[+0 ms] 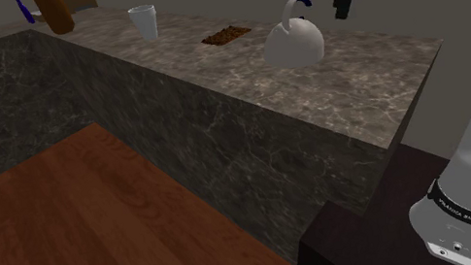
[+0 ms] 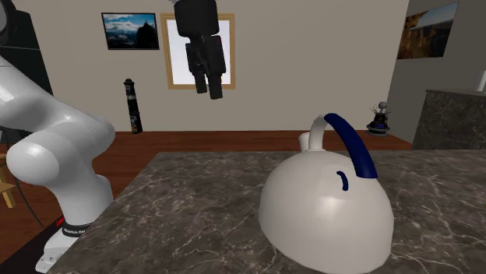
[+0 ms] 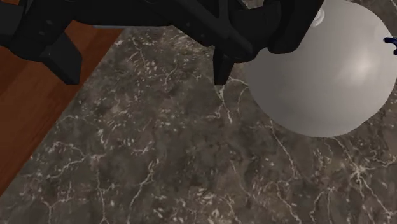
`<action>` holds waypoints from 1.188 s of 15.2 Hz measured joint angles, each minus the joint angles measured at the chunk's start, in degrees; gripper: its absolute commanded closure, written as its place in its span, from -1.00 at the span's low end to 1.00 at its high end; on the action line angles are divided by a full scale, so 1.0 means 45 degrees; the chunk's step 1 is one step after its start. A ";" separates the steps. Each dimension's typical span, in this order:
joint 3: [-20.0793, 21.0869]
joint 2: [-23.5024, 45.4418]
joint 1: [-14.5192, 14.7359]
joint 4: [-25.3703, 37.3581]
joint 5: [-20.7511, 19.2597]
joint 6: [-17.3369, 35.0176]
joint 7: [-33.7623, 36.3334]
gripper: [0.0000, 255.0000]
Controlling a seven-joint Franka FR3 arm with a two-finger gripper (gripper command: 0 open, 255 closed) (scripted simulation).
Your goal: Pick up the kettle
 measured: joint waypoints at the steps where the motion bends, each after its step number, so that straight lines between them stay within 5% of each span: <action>1: -0.0515 0.0262 0.0189 0.0181 -0.0128 0.0107 -0.1006 -1.00; 9: -0.4140 0.3905 0.2282 0.3265 0.0319 0.0488 -0.8898 -1.00; 14: -0.6089 0.7216 0.3381 0.6376 0.2026 -0.0271 -1.4086 -1.00; 18: -0.6797 0.9650 0.3394 0.8533 0.3591 -0.1049 -1.7277 -1.00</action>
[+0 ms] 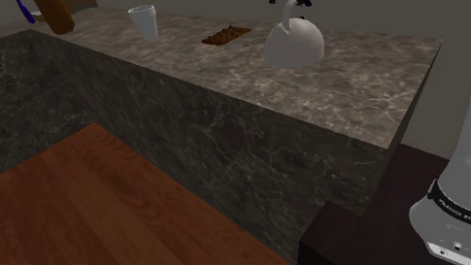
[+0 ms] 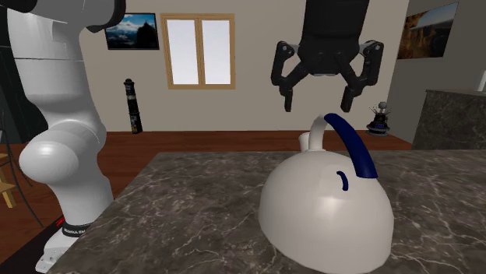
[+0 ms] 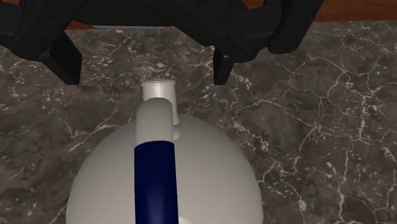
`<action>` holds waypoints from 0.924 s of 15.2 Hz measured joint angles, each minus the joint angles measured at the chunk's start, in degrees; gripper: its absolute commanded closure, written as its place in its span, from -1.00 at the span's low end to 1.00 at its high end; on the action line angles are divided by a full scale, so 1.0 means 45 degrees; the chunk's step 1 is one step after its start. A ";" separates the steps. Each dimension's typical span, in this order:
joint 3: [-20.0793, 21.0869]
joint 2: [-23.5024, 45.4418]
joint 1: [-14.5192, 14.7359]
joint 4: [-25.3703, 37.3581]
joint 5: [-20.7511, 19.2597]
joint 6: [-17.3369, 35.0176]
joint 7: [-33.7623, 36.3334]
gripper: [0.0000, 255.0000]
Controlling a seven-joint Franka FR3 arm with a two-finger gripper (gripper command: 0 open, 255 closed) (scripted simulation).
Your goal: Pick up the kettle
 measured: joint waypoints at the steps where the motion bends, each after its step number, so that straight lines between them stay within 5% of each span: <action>1: -0.0008 0.0075 -0.0017 -0.0079 0.0056 0.0107 -0.0207 -1.00; 7: 0.0029 0.0009 0.0026 -0.1115 0.0036 0.1064 -0.0508 -1.00; 8: 0.0034 0.0008 0.0032 -0.1176 0.0037 0.1125 -0.0514 1.00; 14: 0.0038 0.0008 0.0036 -0.1212 0.0045 0.1167 -0.0526 1.00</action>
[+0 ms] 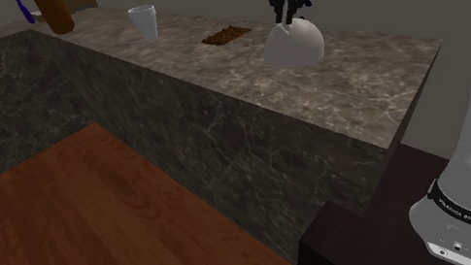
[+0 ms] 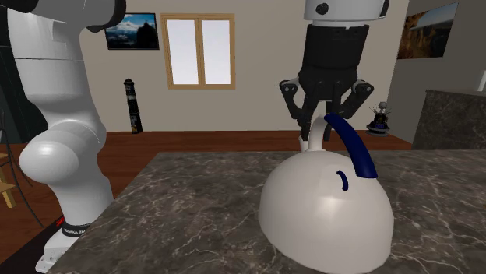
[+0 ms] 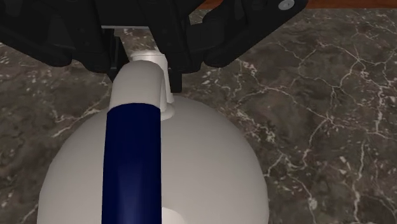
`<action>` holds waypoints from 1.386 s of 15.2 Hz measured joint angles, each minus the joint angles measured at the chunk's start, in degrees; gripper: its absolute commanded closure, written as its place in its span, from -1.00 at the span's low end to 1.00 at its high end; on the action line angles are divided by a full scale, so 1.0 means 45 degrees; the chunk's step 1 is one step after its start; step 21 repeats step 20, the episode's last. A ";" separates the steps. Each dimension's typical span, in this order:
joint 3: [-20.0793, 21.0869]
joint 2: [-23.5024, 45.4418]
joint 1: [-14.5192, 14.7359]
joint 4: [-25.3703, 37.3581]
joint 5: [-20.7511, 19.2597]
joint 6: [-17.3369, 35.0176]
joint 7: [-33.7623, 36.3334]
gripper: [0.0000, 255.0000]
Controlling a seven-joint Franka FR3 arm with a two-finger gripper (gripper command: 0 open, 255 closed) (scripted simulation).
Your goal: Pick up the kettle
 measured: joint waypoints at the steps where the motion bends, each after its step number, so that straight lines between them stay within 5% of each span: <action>1: 0.0000 0.0001 0.0000 0.0000 0.0001 0.0000 -0.0001 1.00; 21: -0.0188 0.0701 -0.0308 0.3152 0.0431 -0.2655 0.0203 1.00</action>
